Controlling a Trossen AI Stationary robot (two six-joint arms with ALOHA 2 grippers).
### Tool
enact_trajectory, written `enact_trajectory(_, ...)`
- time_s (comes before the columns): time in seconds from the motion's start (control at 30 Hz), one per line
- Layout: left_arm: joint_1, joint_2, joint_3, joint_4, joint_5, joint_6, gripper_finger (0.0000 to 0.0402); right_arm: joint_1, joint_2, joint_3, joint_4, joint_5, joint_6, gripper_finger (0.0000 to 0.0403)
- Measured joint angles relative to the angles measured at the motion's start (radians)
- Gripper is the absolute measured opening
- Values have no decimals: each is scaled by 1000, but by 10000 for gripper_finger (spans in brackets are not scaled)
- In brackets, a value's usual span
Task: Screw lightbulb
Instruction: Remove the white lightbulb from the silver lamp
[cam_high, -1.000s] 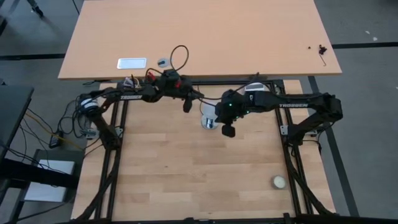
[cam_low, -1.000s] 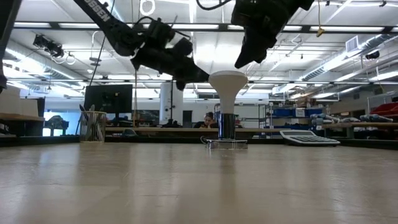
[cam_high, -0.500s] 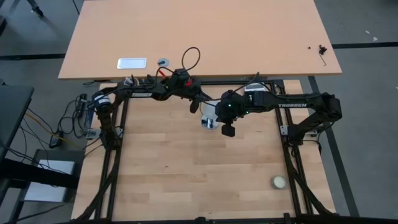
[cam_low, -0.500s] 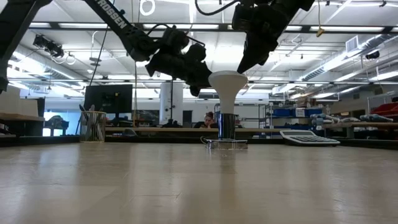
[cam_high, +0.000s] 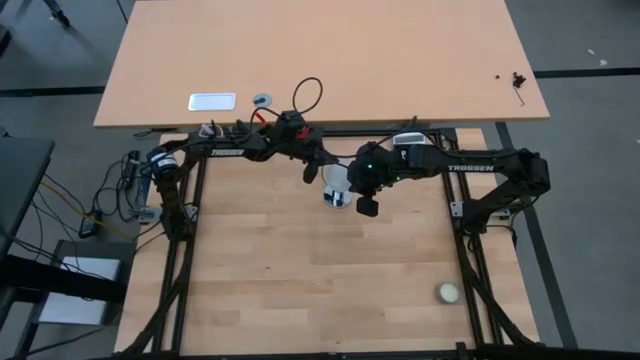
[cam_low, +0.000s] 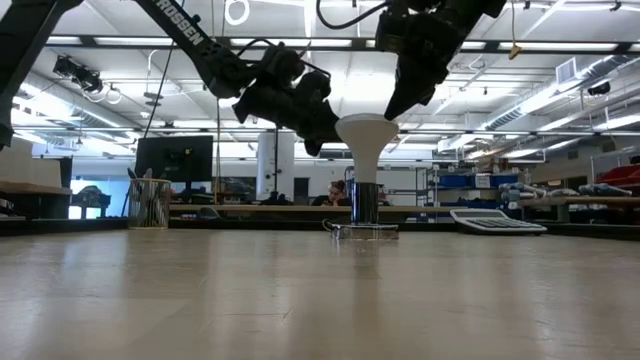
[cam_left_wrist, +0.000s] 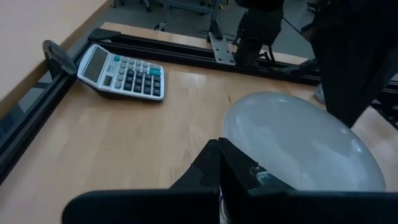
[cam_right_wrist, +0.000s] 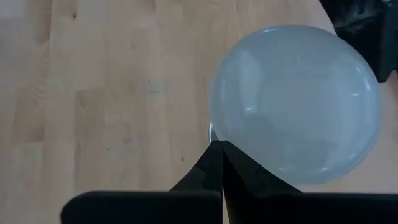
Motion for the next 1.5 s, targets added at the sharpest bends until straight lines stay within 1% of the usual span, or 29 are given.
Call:
enact_trajectory(0.07,5,0,0,1,11,-1,0,4,-6,0,-2,1,-7,9)
enact_trajectory(0.2,2,0,-1,27,19,-2,0,12,0,-1,3,-60,-19,9)
enact_trajectory(0.27,1,0,-1,37,19,-2,0,16,17,-1,5,-72,-23,9)
enact_trajectory(0.43,0,0,-2,60,2,-7,0,16,62,-1,3,-68,-36,9)
enact_trajectory(0.5,1,0,-2,60,-4,-9,0,16,70,-1,4,-35,-37,9)
enact_trajectory(0.6,1,0,-2,51,-8,-9,0,11,69,-1,7,-26,-37,9)
enact_trajectory(0.7,2,0,-2,29,-11,-3,0,3,62,-2,8,-13,-35,9)
enact_trajectory(1.13,4,-12,0,-79,-14,25,0,-60,42,-2,-31,-11,-6,9)
enact_trajectory(1.5,-24,-78,-5,-244,-24,80,0,-135,42,-3,-49,47,9,9)
